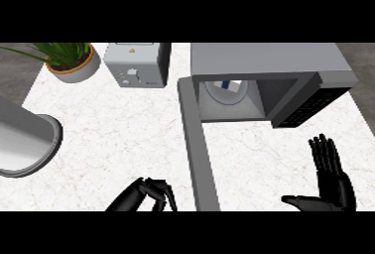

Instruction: Pick up the milk, place it into the microwave and close the microwave

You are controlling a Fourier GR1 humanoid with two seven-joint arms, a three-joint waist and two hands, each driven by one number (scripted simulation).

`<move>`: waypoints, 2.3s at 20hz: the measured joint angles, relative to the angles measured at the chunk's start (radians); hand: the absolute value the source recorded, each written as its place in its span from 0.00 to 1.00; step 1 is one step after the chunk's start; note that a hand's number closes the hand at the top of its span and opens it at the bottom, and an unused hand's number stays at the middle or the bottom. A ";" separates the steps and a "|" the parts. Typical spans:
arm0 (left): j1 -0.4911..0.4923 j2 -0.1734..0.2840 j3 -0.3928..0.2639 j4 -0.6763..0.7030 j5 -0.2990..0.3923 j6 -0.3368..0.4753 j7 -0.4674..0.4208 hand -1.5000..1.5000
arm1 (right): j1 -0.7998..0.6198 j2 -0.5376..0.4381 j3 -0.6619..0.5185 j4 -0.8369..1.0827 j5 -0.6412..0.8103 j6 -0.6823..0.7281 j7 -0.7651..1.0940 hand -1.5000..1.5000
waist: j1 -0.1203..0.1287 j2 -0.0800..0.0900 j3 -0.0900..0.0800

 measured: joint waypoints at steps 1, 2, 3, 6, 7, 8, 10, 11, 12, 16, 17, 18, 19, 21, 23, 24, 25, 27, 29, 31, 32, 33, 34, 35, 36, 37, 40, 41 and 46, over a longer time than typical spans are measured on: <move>-0.019 -0.016 -0.009 0.031 -0.011 0.003 -0.009 1.00 | 0.036 0.002 0.007 -0.062 -0.013 0.006 0.025 0.00 | 0.001 0.001 0.000; -0.033 -0.035 -0.022 0.049 -0.021 0.004 -0.005 1.00 | 0.063 0.002 0.008 -0.116 -0.030 0.014 0.048 0.00 | 0.004 0.001 0.000; -0.048 -0.053 -0.034 0.075 -0.029 0.005 -0.008 1.00 | 0.090 0.001 0.010 -0.175 -0.046 0.022 0.079 0.00 | 0.005 0.002 0.000; -0.102 -0.111 -0.081 0.157 -0.055 0.048 -0.015 1.00 | 0.174 -0.005 0.014 -0.331 -0.087 0.047 0.140 0.00 | 0.009 0.003 0.001; -0.113 -0.123 -0.109 0.177 -0.055 0.071 -0.016 1.00 | 0.201 -0.007 0.014 -0.372 -0.100 0.056 0.156 0.00 | 0.010 0.004 0.001; -0.147 -0.132 -0.132 0.209 -0.046 0.098 -0.013 1.00 | 0.221 -0.008 0.017 -0.404 -0.110 0.067 0.168 0.00 | 0.010 0.004 0.001; -0.207 -0.145 -0.158 0.284 -0.027 0.135 -0.021 1.00 | 0.271 -0.016 0.015 -0.487 -0.142 0.094 0.195 0.00 | 0.008 0.006 0.001; -0.246 -0.149 -0.189 0.320 -0.002 0.171 -0.019 1.00 | 0.283 -0.020 0.015 -0.515 -0.155 0.105 0.207 0.00 | 0.004 0.007 0.001; -0.278 -0.152 -0.222 0.349 0.021 0.207 -0.016 1.00 | 0.295 -0.027 0.013 -0.546 -0.176 0.117 0.229 0.00 | 0.000 0.007 0.001; -0.409 -0.158 -0.345 0.445 0.141 0.344 0.006 1.00 | 0.327 -0.051 0.014 -0.651 -0.222 0.150 0.285 0.00 | -0.018 0.011 0.000; -0.443 -0.158 -0.366 0.469 0.169 0.373 0.006 1.00 | 0.328 -0.057 0.014 -0.667 -0.230 0.157 0.295 0.00 | -0.026 0.013 0.000; -0.476 -0.158 -0.391 0.486 0.194 0.402 0.009 1.00 | 0.320 -0.067 0.007 -0.674 -0.246 0.163 0.309 0.00 | -0.030 0.014 0.000; -0.501 -0.158 -0.413 0.499 0.220 0.426 0.013 1.00 | 0.326 -0.069 0.011 -0.692 -0.250 0.169 0.315 0.00 | -0.039 0.016 -0.001; -0.557 -0.158 -0.445 0.518 0.266 0.469 0.032 1.00 | 0.321 -0.072 0.022 -0.722 -0.261 0.170 0.341 0.00 | -0.056 0.019 -0.001; -0.607 -0.158 -0.467 0.529 0.309 0.510 0.050 1.00 | 0.323 -0.076 0.030 -0.750 -0.269 0.176 0.358 0.00 | -0.076 0.022 -0.002; -0.633 -0.159 -0.470 0.534 0.328 0.528 0.059 1.00 | 0.326 -0.083 0.031 -0.761 -0.275 0.183 0.366 0.00 | -0.088 0.024 -0.002; -0.654 -0.159 -0.473 0.544 0.347 0.546 0.065 1.00 | 0.324 -0.089 0.033 -0.773 -0.282 0.187 0.375 0.00 | -0.098 0.026 -0.002; -0.687 -0.161 -0.471 0.556 0.383 0.584 0.061 1.00 | 0.314 -0.099 0.036 -0.792 -0.289 0.192 0.391 0.00 | -0.114 0.032 -0.003; -0.700 -0.162 -0.445 0.541 0.438 0.621 0.029 0.00 | 0.307 -0.105 0.034 -0.806 -0.296 0.193 0.397 0.00 | -0.131 0.038 -0.005; -0.719 -0.163 -0.426 0.533 0.476 0.659 -0.010 0.00 | 0.301 -0.111 0.030 -0.823 -0.303 0.194 0.401 0.00 | -0.150 0.042 -0.007; -0.730 -0.163 -0.415 0.532 0.497 0.673 -0.027 0.00 | 0.295 -0.113 0.029 -0.828 -0.306 0.193 0.403 0.00 | -0.157 0.045 -0.007; -0.743 -0.163 -0.407 0.532 0.516 0.687 -0.043 0.00 | 0.291 -0.117 0.026 -0.834 -0.313 0.195 0.406 0.00 | -0.167 0.047 -0.007; -0.756 -0.164 -0.399 0.535 0.533 0.699 -0.056 0.00 | 0.289 -0.121 0.024 -0.838 -0.324 0.200 0.409 0.00 | -0.176 0.049 -0.007; -0.771 -0.165 -0.393 0.541 0.550 0.709 -0.067 0.00 | 0.284 -0.121 0.025 -0.839 -0.333 0.202 0.413 0.00 | -0.182 0.052 -0.006; -0.786 -0.165 -0.386 0.544 0.567 0.721 -0.074 0.00 | 0.279 -0.124 0.025 -0.843 -0.342 0.205 0.416 0.00 | -0.191 0.054 -0.006; -0.799 -0.165 -0.382 0.551 0.582 0.730 -0.085 0.00 | 0.276 -0.128 0.025 -0.847 -0.350 0.209 0.422 0.00 | -0.198 0.056 -0.006; -0.840 -0.166 -0.368 0.574 0.622 0.757 -0.111 0.00 | 0.262 -0.143 0.019 -0.852 -0.375 0.218 0.436 0.00 | -0.222 0.063 -0.005; -0.853 -0.166 -0.364 0.582 0.634 0.764 -0.120 0.00 | 0.258 -0.146 0.019 -0.855 -0.383 0.220 0.440 0.00 | -0.230 0.066 -0.005; -0.918 -0.167 -0.348 0.628 0.691 0.792 -0.151 0.00 | 0.230 -0.171 0.012 -0.864 -0.426 0.235 0.461 0.00 | -0.259 0.075 -0.003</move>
